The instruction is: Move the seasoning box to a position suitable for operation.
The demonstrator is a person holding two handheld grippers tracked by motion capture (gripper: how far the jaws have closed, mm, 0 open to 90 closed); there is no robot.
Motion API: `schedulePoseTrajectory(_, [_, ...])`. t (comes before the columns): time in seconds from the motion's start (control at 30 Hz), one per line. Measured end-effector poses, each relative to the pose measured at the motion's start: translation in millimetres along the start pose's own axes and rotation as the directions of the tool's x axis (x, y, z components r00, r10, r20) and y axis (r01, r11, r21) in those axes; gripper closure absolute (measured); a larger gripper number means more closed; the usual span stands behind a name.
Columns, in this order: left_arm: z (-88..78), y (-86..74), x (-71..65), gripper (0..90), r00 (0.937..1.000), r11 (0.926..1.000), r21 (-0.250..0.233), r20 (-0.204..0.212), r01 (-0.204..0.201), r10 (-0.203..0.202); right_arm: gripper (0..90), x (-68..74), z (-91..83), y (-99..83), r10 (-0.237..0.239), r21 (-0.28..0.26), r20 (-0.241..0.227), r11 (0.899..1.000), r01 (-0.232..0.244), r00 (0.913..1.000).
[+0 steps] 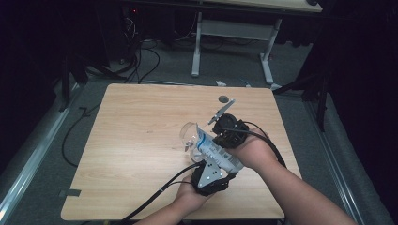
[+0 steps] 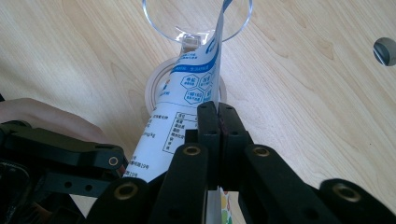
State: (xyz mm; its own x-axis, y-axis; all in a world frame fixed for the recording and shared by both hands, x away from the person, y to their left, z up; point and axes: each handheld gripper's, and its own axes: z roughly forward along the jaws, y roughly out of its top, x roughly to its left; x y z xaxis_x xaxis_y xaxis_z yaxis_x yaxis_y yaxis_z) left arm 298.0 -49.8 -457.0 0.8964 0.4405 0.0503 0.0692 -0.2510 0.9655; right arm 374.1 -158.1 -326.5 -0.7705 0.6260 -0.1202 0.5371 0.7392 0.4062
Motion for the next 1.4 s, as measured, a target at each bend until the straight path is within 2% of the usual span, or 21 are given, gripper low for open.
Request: schedulePoseTrajectory(1.4, [-0.3, 2.0, 2.9, 59.8, 0.9999, 0.9998, -0.012, -0.001, 0.016, -0.016, 90.0, -0.2, 2.8, 4.9, -0.009, 0.006, 0.002, 1.000, 0.009, 1.0000])
